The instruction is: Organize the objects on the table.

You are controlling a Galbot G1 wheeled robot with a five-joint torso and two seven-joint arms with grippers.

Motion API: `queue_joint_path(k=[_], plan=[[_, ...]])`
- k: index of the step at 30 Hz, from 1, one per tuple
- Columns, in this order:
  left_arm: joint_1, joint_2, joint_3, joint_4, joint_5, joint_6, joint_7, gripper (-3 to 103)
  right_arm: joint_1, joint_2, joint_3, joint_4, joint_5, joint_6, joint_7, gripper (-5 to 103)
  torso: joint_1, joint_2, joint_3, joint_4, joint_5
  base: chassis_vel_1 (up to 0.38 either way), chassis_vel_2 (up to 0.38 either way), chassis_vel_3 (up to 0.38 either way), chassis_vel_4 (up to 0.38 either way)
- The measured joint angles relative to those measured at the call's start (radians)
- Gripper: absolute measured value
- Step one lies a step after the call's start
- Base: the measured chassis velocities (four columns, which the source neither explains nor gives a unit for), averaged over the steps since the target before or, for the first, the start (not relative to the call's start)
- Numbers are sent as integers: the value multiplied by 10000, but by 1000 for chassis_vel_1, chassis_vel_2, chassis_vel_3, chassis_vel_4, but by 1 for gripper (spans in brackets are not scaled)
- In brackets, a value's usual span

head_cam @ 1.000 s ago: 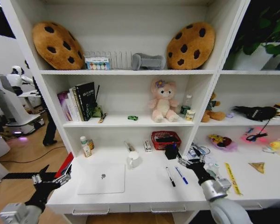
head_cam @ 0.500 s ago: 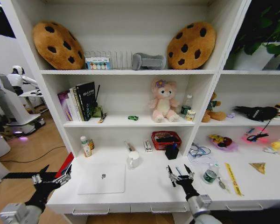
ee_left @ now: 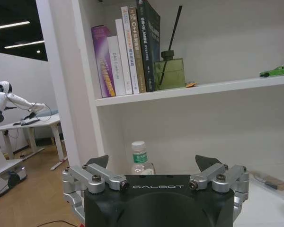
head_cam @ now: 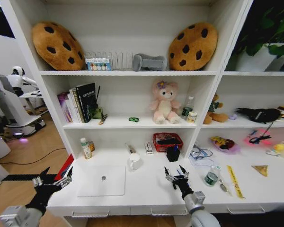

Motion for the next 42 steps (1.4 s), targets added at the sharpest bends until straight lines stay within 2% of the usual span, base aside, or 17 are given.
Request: queue_joint_path(k=[5, 9, 11, 12, 15, 16, 18, 20, 22, 23, 25, 32, 36, 37, 38, 39, 42], plan=[[0, -1, 1, -1, 0, 1, 1, 100, 327, -40, -360, -363, 239, 156, 30, 100, 0, -1, 1, -1, 6, -140, -161, 126, 127], [0, 0, 1, -1, 0, 0, 1, 100, 677, -148, -754, -607, 827, -141, 139, 100, 0, 0, 0, 0, 2, -65, -91, 68, 64], [0, 0, 0, 0, 0, 0, 1, 100, 1024, -233, -1099, -833, 1186, -768, 265, 100, 0, 0, 1, 1, 0, 0, 0, 0, 0], [0, 0, 0, 0, 0, 0, 1, 100, 1024, -233, -1099, -833, 1186, -768, 265, 100, 0, 0, 1, 1, 0, 0, 0, 0, 0], [0, 0, 0, 0, 0, 0, 0, 100, 1541, -340, -1688, -1187, 1666, -1807, 809, 100, 1, -1, 1, 2, 0, 39, 54, -42, -59], [0, 0, 0, 0, 0, 0, 0, 100, 1541, -340, -1688, -1187, 1666, -1807, 809, 100, 1, -1, 1, 2, 0, 32, 41, -57, -52], [0, 0, 0, 0, 0, 0, 0, 100, 1839, -479, -2005, -1265, 1871, -2579, 1462, 100, 0, -1, 0, 0, -2, 0, 0, 0, 0], [0, 0, 0, 0, 0, 1, 1, 100, 1948, -547, -2102, -1293, 1945, -2810, 1715, 103, 0, -1, 0, 0, -1, 0, 0, 0, 0], [0, 0, 0, 0, 0, 0, 0, 100, 2176, -714, -2211, -1334, 2182, -3222, 2069, 95, 0, -1, 0, -1, 1, 0, 0, 0, 0], [0, 0, 0, 0, 0, 0, 0, 100, 2176, -714, -2211, -1334, 2182, -3222, 2069, 95, 0, -1, 0, -1, 1, 0, 0, 0, 0], [0, 0, 1, 0, 0, 0, 1, 100, 2309, -827, -2259, -1377, 2386, -3415, 2147, 86, 0, -1, 1, -1, 1, 0, 0, 0, 0], [0, 0, 0, -1, 0, 0, 1, 100, 2558, -874, -2471, -1602, 2527, -3519, 2101, 74, 0, 0, 0, 0, 0, 0, 0, 0, 0], [0, 0, 1, 0, 0, 0, 1, 100, 2619, -839, -2557, -1673, 2528, -3535, 2100, 73, 0, 0, 0, 0, 0, 0, 0, 0, 0], [0, 0, 1, 0, 0, 0, 1, 100, 2660, -831, -2597, -1707, 2526, -3555, 2103, 65, 0, 0, 0, 0, 0, 0, 0, 0, 0], [0, 0, 0, -1, 0, 0, 1, 100, 2671, -831, -2607, -1715, 2526, -3557, 2103, 65, 0, 0, 0, 0, -1, 0, 0, 0, 0], [0, 0, 0, 0, 0, 0, 0, 100, 2705, -847, -2627, -1747, 2526, -3561, 2103, 54, 0, 0, 0, 0, 0, 0, 0, 0, 0], [0, 0, 0, 0, 0, 0, 1, 100, 2741, -863, -2633, -1767, 2546, -3586, 2100, 48, 0, 0, 0, -1, 1, 0, 0, 0, 0]])
